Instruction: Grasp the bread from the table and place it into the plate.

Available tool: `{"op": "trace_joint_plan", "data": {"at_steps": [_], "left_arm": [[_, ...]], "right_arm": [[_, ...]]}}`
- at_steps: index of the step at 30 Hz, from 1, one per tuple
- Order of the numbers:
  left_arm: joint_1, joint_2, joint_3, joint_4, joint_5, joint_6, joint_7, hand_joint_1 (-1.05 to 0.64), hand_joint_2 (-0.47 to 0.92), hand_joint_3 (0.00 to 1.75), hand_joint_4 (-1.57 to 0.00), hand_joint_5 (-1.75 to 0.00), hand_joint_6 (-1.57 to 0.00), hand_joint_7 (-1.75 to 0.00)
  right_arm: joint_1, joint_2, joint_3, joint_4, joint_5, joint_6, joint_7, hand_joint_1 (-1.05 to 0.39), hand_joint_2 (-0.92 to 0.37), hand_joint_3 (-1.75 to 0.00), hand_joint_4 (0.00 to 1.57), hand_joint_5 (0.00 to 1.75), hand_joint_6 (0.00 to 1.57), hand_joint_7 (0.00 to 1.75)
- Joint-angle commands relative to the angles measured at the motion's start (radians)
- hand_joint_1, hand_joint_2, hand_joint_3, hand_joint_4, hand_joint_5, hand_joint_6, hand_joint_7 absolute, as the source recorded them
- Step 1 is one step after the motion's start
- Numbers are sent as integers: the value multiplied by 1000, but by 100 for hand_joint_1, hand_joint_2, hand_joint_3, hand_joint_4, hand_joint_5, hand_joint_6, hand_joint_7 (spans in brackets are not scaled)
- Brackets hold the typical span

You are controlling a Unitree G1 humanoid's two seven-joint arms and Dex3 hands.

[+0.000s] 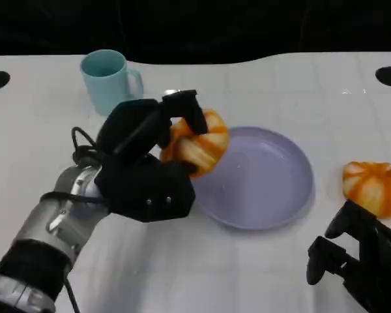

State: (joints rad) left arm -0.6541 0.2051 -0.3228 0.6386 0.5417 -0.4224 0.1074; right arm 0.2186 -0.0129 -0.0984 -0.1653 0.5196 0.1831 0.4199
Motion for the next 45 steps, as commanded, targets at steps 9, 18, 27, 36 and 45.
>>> {"op": "trace_joint_plan", "data": {"at_steps": [9, 18, 27, 36, 45], "left_arm": [[-128, -80, -83, 145, 80, -26, 79, -20, 46, 131, -93, -175, -70, -175], [-226, -144, -148, 303, 123, -30, 108, -22, 51, 122, -92, -175, -69, -175], [-272, -173, -172, 403, 127, -36, 133, -21, 53, 117, -90, -175, -68, -175], [-319, -177, -229, 430, 156, 51, -34, -46, 87, 49, -28, -82, -34, -44], [-321, -153, -260, 372, 163, 128, -172, -81, 92, 56, 0, -43, -16, -11]], "right_arm": [[11, -7, 2, -2, -8, -21, 5, -60, -92, -38, 75, 175, 59, 160], [15, -11, 5, -13, -9, -11, -1, -60, -92, -38, 75, 175, 57, 164], [18, -11, 6, -14, -5, -10, 1, -60, -92, -38, 75, 175, 57, 164], [27, -5, 5, -24, 1, -7, -5, -58, -92, -38, 74, 175, 56, 162], [29, -5, 5, -25, 4, -14, -1, -58, -92, -40, 74, 175, 56, 161]]}}
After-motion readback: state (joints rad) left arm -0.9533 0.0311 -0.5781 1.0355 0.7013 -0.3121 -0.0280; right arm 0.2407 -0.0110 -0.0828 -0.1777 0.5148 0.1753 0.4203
